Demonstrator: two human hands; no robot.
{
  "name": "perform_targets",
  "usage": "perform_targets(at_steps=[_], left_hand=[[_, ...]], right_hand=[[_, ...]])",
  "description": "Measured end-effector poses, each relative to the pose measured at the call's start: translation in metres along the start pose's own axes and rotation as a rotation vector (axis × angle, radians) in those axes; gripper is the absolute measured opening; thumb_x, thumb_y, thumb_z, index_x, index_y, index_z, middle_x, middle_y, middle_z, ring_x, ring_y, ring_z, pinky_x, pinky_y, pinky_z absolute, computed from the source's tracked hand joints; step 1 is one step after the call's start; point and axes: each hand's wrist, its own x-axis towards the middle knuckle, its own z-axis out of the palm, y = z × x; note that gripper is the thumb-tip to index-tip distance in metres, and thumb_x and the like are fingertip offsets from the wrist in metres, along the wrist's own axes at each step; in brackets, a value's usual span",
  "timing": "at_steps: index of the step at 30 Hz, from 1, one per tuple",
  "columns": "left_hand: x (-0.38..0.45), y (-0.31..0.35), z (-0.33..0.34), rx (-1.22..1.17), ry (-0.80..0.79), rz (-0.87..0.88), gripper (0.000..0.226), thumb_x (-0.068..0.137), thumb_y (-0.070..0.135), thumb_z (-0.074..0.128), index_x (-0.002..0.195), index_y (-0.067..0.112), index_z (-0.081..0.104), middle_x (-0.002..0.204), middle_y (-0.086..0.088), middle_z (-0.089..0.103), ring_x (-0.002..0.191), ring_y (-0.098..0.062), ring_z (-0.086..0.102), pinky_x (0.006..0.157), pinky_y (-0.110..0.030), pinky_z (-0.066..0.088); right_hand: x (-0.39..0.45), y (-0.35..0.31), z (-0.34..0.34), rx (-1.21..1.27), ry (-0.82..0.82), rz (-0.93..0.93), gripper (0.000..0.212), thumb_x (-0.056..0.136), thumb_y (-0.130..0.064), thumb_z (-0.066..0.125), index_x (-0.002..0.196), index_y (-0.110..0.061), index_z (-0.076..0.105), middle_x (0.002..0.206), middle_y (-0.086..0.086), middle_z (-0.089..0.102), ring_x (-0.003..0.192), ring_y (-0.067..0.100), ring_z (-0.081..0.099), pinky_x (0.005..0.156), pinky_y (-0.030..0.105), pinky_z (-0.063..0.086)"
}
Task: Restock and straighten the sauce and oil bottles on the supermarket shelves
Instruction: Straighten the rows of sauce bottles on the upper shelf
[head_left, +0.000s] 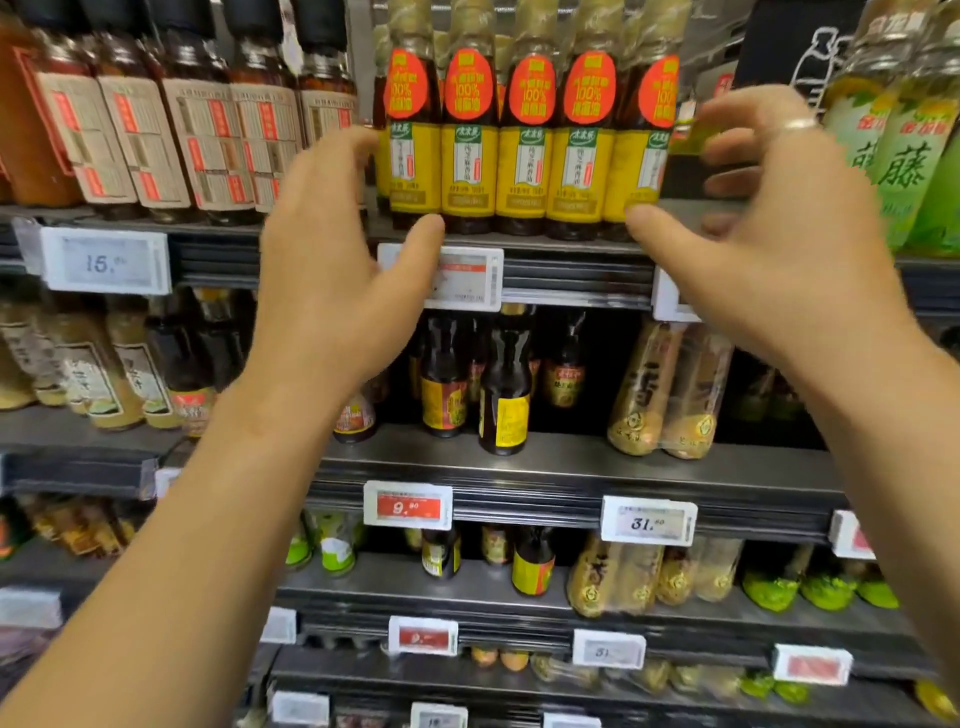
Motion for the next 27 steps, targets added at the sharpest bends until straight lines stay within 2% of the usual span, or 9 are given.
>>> perform_targets(at_steps=[3,5,9,13,15,18,20,22,27], left_hand=[[-0.042,-0.012,-0.004,-0.053,0.095,0.038,0.029,0.092,0.027,0.064,0.119,0.016,0.059,0.111,0.01,0.053,0.104,-0.004,0.052,0.089,-0.012,0.039],[-0.071,-0.02,0.001,-0.101,0.077,0.012,0.02,0.09,0.022,0.063,0.109,0.018,0.061,0.104,0.008,0.057,0.094,-0.005,0.055,0.083,-0.013,0.042],[-0.113,-0.041,0.023,-0.15,-0.183,-0.174,0.017,0.088,0.021,0.069,0.1,0.03,0.059,0.094,0.015,0.062,0.091,-0.001,0.06,0.079,-0.013,0.046],[-0.141,-0.063,0.042,-0.105,-0.352,-0.304,0.018,0.086,0.021,0.073,0.097,0.029,0.062,0.091,0.015,0.064,0.089,-0.002,0.063,0.082,-0.034,0.056],[-0.148,-0.075,0.043,-0.083,-0.308,-0.367,0.018,0.086,0.021,0.074,0.097,0.028,0.062,0.091,0.013,0.064,0.087,-0.004,0.062,0.081,-0.032,0.055],[-0.151,-0.095,0.035,-0.024,-0.204,-0.437,0.021,0.086,0.02,0.072,0.103,0.024,0.061,0.097,0.008,0.063,0.086,-0.011,0.061,0.074,-0.013,0.045],[-0.15,-0.104,0.028,-0.019,-0.176,-0.44,0.021,0.087,0.018,0.072,0.105,0.023,0.06,0.097,0.007,0.062,0.085,-0.01,0.06,0.069,-0.007,0.041],[-0.149,-0.106,0.024,-0.051,-0.203,-0.398,0.02,0.089,0.017,0.07,0.104,0.026,0.06,0.096,0.009,0.062,0.084,-0.006,0.06,0.069,-0.007,0.042],[-0.128,-0.081,0.036,-0.217,-0.287,-0.251,0.024,0.087,0.022,0.071,0.105,0.033,0.058,0.098,0.015,0.061,0.092,-0.003,0.062,0.078,-0.012,0.05]], right_hand=[[-0.053,0.008,-0.008,0.163,0.024,-0.065,0.035,0.084,-0.041,0.072,0.116,-0.037,0.058,0.105,-0.015,0.064,0.097,0.007,0.065,0.079,0.022,0.055],[-0.084,0.017,-0.004,0.248,-0.006,0.008,0.022,0.085,-0.033,0.071,0.105,-0.033,0.062,0.093,-0.016,0.067,0.087,0.009,0.068,0.075,0.016,0.053],[-0.123,0.031,0.033,0.351,-0.199,0.216,0.015,0.083,-0.024,0.075,0.094,-0.031,0.066,0.085,-0.009,0.068,0.076,0.012,0.067,0.068,0.018,0.055],[-0.141,0.032,0.078,0.348,-0.372,0.373,0.022,0.085,-0.023,0.078,0.101,-0.027,0.064,0.091,-0.002,0.065,0.08,0.014,0.063,0.067,0.024,0.056],[-0.146,0.025,0.098,0.331,-0.368,0.379,0.026,0.085,-0.027,0.079,0.101,-0.03,0.06,0.093,-0.004,0.063,0.082,0.013,0.06,0.065,0.023,0.053],[-0.15,0.002,0.123,0.377,-0.379,0.329,0.026,0.083,-0.033,0.079,0.099,-0.036,0.058,0.092,-0.008,0.061,0.083,0.01,0.059,0.064,0.02,0.052],[-0.148,-0.01,0.136,0.349,-0.359,0.286,0.029,0.082,-0.038,0.079,0.101,-0.038,0.057,0.095,-0.013,0.06,0.087,0.007,0.058,0.067,0.014,0.049],[-0.14,-0.012,0.143,0.267,-0.29,0.284,0.033,0.081,-0.041,0.078,0.104,-0.036,0.055,0.098,-0.013,0.059,0.088,0.005,0.058,0.069,0.01,0.045],[-0.122,-0.003,0.138,0.181,-0.118,0.322,0.044,0.077,-0.047,0.079,0.104,-0.033,0.048,0.097,-0.009,0.056,0.083,0.005,0.057,0.068,0.015,0.042]])
